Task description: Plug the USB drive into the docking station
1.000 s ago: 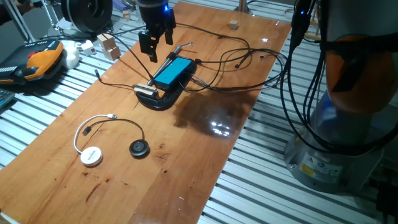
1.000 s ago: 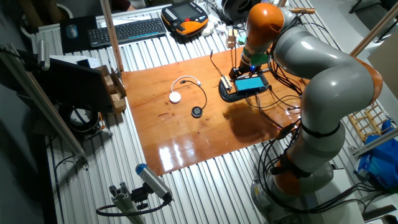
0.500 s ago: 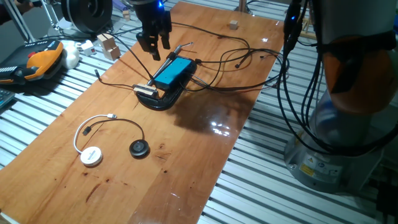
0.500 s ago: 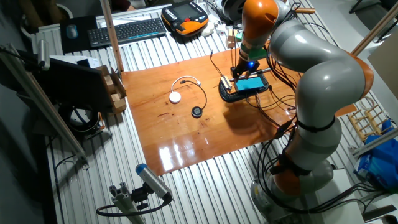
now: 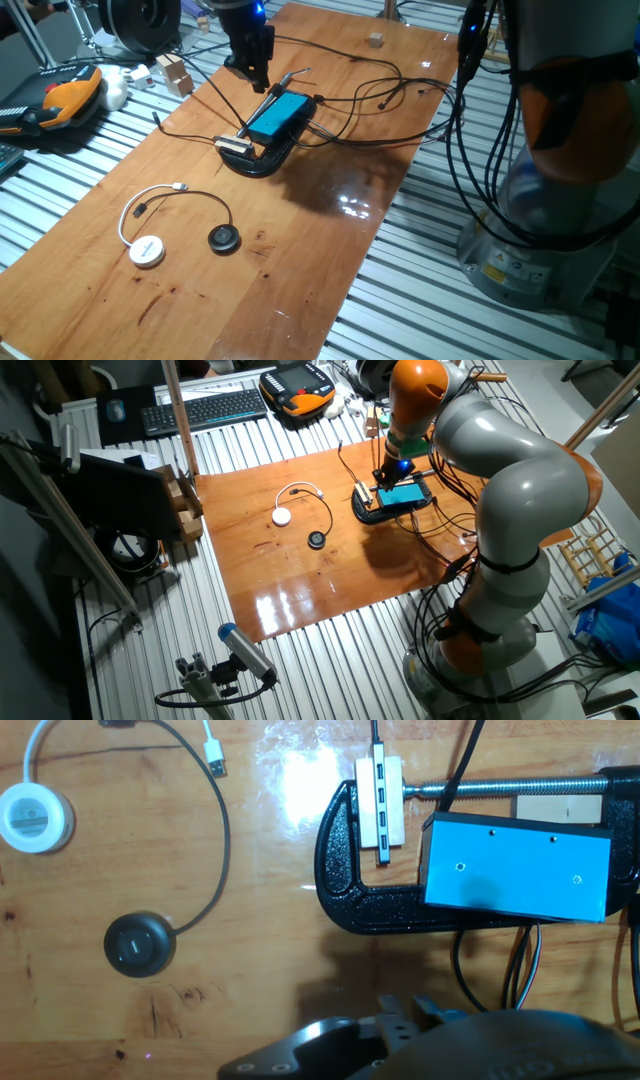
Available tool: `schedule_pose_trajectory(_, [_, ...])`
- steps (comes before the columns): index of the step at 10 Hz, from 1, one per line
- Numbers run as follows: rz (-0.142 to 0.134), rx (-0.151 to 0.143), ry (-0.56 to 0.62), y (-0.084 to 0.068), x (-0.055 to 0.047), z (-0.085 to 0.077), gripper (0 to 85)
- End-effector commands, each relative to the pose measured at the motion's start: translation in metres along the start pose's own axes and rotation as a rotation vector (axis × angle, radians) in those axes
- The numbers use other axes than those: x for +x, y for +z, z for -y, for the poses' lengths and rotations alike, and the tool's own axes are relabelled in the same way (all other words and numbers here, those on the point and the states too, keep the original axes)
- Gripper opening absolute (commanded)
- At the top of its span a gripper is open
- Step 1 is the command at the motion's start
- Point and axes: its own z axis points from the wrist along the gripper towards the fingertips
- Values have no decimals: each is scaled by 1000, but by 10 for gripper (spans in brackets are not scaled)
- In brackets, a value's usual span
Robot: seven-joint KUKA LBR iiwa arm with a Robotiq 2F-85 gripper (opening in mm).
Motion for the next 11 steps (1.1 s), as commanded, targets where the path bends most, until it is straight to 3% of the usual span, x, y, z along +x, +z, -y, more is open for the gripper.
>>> schedule_pose_trajectory(1, [2, 0, 0, 1, 0, 1, 0])
schedule_pose_trajectory(5, [5, 0, 2, 4, -1, 1, 0])
schedule_pose_trajectory(11, [32, 2, 5, 27, -6, 4, 0])
